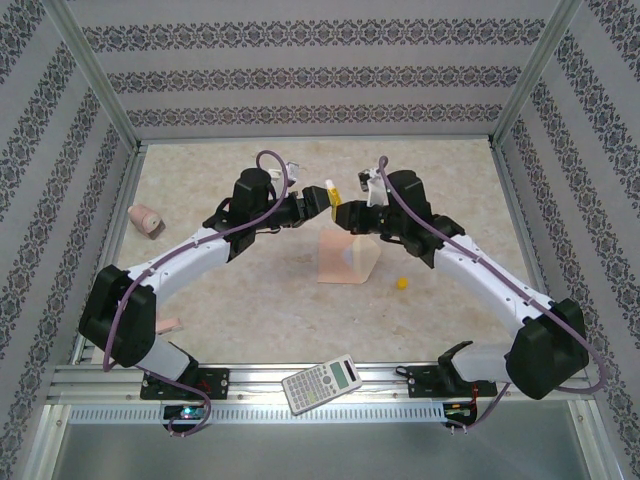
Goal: Place the letter into the envelope and seal it
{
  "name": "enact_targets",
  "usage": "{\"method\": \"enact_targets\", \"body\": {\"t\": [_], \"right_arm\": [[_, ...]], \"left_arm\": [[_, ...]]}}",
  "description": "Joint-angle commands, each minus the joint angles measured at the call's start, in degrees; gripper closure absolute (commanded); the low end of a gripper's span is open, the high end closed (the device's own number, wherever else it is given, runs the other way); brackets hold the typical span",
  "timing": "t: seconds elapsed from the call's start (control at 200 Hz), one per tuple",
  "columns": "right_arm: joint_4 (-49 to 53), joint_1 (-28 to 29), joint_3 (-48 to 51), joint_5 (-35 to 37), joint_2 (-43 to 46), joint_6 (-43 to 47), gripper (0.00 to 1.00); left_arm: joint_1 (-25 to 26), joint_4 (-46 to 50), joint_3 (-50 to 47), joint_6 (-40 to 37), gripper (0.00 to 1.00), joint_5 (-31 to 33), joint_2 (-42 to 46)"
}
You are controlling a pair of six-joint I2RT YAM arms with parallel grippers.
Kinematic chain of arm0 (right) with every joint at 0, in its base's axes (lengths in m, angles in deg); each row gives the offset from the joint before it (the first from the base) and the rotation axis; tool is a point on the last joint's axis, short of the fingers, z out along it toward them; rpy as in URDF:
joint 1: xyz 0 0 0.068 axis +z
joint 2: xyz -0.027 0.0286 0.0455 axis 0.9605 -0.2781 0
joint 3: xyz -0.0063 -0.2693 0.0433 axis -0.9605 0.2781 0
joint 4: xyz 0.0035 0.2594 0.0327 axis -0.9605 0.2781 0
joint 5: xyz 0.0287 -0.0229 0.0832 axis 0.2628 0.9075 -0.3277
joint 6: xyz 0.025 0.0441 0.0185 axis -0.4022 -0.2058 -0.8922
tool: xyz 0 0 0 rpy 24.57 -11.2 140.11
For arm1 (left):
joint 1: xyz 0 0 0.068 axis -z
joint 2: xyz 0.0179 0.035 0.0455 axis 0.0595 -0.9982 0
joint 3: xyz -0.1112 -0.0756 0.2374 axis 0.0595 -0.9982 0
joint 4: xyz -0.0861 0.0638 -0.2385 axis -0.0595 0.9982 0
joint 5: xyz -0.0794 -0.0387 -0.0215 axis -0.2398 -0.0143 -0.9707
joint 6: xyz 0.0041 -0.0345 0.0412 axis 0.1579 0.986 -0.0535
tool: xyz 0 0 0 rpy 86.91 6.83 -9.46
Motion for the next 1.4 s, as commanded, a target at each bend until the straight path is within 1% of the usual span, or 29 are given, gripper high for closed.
{"method": "enact_targets", "body": {"t": [0.0,0.285,0.355,0.51,0.804,0.974,1.104,1.344,1.394], "right_arm": [[-4.14,1.01,0.94,1.28,1.64,-0.39,0.98],[-5.15,2.97,1.94,2.58,2.49,-0.73,0.98],[-5.80,3.11,2.36,2.46,2.65,-1.06,0.98],[-6.24,3.37,2.63,2.21,2.54,-1.44,0.98],[-7.54,4.03,2.75,1.27,1.12,-2.14,0.98],[-7.31,4.10,2.77,1.38,0.80,-2.18,0.98],[-7.52,4.12,2.86,1.44,0.41,-2.39,0.98],[-7.63,4.12,2.73,1.63,0.01,-2.43,0.98],[-7.63,4.12,2.77,1.72,-0.07,-2.40,0.98]], "left_arm": [[-0.63,-8.24,-0.37,3.40,0.27,-1.76,0.40],[-0.63,-13.44,-2.08,6.88,0.29,-1.49,-0.49],[-0.62,-14.23,-2.64,7.11,0.34,-1.36,-0.49],[-0.63,-14.67,-3.52,6.68,0.39,-0.57,-0.37],[-0.62,-18.40,-4.02,8.30,0.41,-0.53,-1.48],[-0.63,-19.55,-3.78,9.04,0.45,-0.72,-2.05],[-0.62,-19.97,-3.79,9.31,0.50,-0.79,-2.16],[-0.63,-21.09,-4.01,9.84,0.68,-1.32,-2.45],[-0.63,-21.30,-4.01,9.92,0.69,-1.41,-2.58]]}}
